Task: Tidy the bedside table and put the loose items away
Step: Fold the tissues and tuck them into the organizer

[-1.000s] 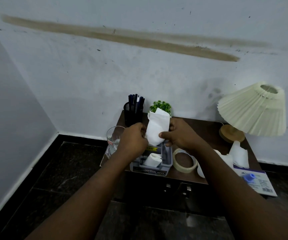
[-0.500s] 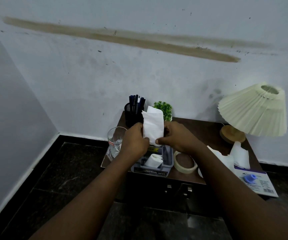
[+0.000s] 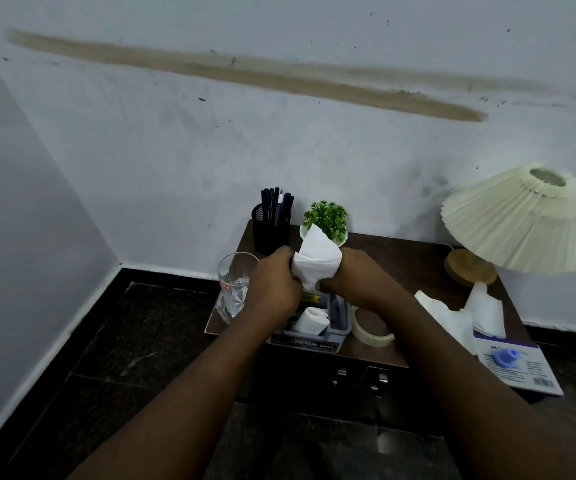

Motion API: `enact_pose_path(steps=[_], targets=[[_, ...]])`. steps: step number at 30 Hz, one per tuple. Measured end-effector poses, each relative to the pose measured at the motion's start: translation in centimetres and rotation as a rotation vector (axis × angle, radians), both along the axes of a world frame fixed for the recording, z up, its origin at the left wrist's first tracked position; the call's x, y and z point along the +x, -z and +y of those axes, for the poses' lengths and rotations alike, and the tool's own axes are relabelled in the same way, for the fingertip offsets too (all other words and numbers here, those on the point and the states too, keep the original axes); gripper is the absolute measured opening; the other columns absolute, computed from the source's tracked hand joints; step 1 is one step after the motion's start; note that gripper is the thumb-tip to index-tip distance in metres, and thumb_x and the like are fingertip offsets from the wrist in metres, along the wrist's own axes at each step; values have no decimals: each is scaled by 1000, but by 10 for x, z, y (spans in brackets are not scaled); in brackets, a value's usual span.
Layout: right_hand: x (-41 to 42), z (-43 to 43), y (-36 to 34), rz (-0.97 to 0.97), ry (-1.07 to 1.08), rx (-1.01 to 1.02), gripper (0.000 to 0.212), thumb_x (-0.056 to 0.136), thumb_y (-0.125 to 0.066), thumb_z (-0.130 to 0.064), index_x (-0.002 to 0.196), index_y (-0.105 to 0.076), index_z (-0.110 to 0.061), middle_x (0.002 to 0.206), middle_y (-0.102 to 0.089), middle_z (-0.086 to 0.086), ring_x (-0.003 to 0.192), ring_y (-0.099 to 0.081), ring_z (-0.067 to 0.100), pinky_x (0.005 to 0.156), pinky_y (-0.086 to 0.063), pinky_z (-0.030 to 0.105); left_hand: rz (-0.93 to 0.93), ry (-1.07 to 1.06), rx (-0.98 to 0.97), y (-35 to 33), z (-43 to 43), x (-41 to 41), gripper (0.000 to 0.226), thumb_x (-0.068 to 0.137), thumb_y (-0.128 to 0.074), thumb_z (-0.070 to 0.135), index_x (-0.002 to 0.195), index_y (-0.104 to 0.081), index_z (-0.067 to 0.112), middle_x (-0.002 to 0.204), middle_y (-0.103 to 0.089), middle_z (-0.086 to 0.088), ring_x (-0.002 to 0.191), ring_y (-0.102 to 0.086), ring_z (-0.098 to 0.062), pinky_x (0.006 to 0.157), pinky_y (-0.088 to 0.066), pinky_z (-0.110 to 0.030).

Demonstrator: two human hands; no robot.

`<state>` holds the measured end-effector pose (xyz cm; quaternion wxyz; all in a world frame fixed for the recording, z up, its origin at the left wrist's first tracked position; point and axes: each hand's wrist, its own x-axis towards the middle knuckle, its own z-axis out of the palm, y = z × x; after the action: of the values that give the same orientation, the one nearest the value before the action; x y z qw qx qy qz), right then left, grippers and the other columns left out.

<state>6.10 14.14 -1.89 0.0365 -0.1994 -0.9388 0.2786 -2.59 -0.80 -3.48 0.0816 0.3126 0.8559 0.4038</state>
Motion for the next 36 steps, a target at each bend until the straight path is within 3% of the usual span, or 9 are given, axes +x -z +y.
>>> enact_pose_path(steps=[5, 8, 11, 14, 20, 24, 27, 32, 36], targets=[[6, -1, -11, 126, -56, -139, 28, 83, -79, -25, 110, -71, -27, 96, -68, -15, 87, -63, 3, 74, -46, 15, -118, 53, 72, -6, 0, -4, 53, 76, -72, 9, 126, -56, 20, 100, -63, 11, 89, -62, -14, 60, -40, -17], [5, -2, -13, 170, -2, -170, 26, 86, -75, -20, 111, -68, -21, 98, -72, -8, 86, -66, 8, 73, -51, 26, -191, 69, 140, -10, -2, -3, 64, 75, -68, 8, 133, -51, 28, 98, -59, 21, 90, -62, -3, 63, -52, -21], [2, -4, -9, 86, -10, -81, 24, 87, -72, -17, 110, -70, -10, 100, -74, 6, 91, -68, 22, 79, -54, 39, -243, 58, 197, -13, 0, -3, 63, 74, -66, 12, 131, -53, 34, 103, -65, 18, 90, -67, -5, 67, -62, -32], [1, -9, -8, 79, -50, -72, 24, 85, -74, -16, 107, -72, -10, 100, -75, 8, 92, -69, 23, 82, -55, 42, -229, 43, 209, -14, 2, -1, 60, 79, -67, 10, 133, -54, 32, 107, -67, 12, 86, -69, -6, 61, -56, -18], [0, -3, -14, 96, -40, -90, 33, 81, -79, -21, 112, -71, -23, 79, -63, -16, 67, -57, -7, 55, -37, 9, -116, -44, 171, -10, 3, -4, 46, 82, -64, 2, 123, -59, 21, 94, -61, 10, 85, -59, -13, 60, -41, -14], [1, -3, -8, 41, -56, 2, 22, 82, -75, -17, 104, -73, -18, 77, -64, -10, 67, -58, 5, 57, -38, 21, -119, -36, 159, -7, 4, -5, 50, 85, -65, 3, 130, -58, 23, 108, -65, 7, 92, -63, -14, 66, -45, -11], [0, -6, -6, 37, -60, 14, 26, 80, -76, -19, 106, -72, -16, 87, -70, -1, 78, -65, 17, 61, -43, 26, -148, 0, 169, -9, 6, -4, 54, 86, -60, 3, 137, -55, 21, 118, -68, -2, 94, -70, -25, 79, -60, -36], [-1, -3, -10, 145, -8, -35, 17, 82, -77, -29, 86, -62, -23, 75, -61, -9, 65, -55, 1, 54, -37, 17, -87, -15, 106, -4, 7, -5, 39, 87, -59, 4, 123, -61, 19, 101, -69, 0, 91, -67, -21, 61, -43, -20], [0, -7, -3, 87, -36, 14, 12, 85, -74, -20, 92, -71, -11, 80, -67, -4, 67, -55, 9, 56, -35, 25, -100, -32, 20, -1, 8, -6, 47, 83, -63, 5, 128, -60, 18, 116, -70, -2, 104, -65, -21, 79, -49, -28]])
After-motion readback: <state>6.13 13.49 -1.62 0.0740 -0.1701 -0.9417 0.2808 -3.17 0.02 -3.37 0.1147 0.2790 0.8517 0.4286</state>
